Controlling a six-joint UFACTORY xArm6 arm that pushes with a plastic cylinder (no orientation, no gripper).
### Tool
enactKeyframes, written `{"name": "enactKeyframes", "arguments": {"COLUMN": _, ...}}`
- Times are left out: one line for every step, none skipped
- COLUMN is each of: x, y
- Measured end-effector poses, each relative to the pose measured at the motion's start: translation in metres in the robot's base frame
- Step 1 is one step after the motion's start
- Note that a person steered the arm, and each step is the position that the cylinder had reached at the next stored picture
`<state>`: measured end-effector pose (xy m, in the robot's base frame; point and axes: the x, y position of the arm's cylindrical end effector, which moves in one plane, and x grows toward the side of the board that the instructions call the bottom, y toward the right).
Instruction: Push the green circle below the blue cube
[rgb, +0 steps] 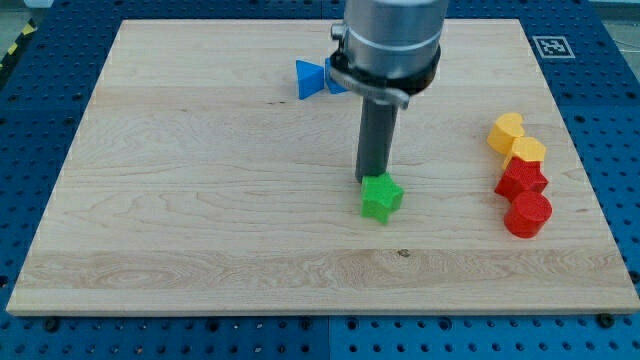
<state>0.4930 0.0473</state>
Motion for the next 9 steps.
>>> {"name": "enactKeyframes", "arguments": {"x": -0.021, "y": 0.001}}
{"name": "enactKeyframes", "arguments": {"x": -0.076, "y": 0.028}}
{"name": "enactKeyframes", "arguments": {"x": -0.125, "y": 0.071}}
{"name": "enactKeyframes", "arguments": {"x": -0.186, "y": 0.092}}
{"name": "enactKeyframes", "arguments": {"x": -0.238, "y": 0.084}}
{"name": "enactKeyframes", "arguments": {"x": -0.228, "y": 0.047}}
{"name": "enactKeyframes", "arguments": {"x": -0.188, "y": 0.031}}
{"name": "enactKeyframes", "arguments": {"x": -0.146, "y": 0.031}}
{"name": "enactKeyframes", "arguments": {"x": -0.131, "y": 0.031}}
